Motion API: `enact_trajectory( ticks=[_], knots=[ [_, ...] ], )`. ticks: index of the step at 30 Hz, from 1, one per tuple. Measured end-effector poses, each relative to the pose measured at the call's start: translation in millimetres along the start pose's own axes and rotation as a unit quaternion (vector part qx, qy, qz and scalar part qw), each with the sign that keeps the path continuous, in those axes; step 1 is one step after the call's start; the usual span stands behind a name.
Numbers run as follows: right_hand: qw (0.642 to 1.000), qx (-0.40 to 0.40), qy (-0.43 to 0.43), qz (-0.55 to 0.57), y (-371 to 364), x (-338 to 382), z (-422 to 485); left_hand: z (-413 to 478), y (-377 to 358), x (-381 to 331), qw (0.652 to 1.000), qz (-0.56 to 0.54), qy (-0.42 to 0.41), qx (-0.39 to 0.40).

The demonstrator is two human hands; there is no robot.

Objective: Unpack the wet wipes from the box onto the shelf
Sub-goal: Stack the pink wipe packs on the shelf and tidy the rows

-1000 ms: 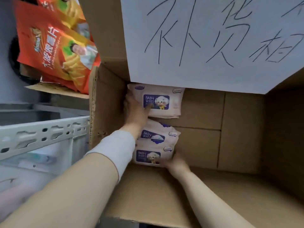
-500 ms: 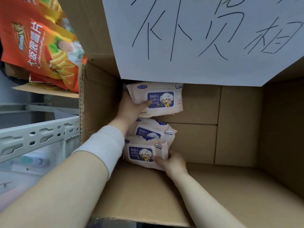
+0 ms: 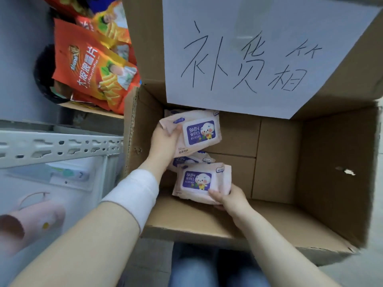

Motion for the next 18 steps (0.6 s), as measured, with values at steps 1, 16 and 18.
enact_trajectory(
  ticks=[1,16,18],
  knots=[
    [1.0,-0.006,0.0,0.015,15,4,-13,-12,13,-10,1.0,-0.009,-0.018,-0.019],
    [0.983,0.121,0.134,0.016,146,17,-241,-323,216,-60,0.932,-0.253,-0.09,-0.242],
    [0.978,0.141,0.155,-0.008,146,16,-278,-370,255,-61,0.915,-0.274,-0.101,-0.278]
  ],
)
Point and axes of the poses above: each hand's wrist, its own z-axis towards the middle knuckle, its own y-axis out of the back of the hand, x = y × z, the point moved 9 cm from there along z, towards the middle knuckle, and after that the axes turned 12 degrees about -x, right-handed, at the moved point
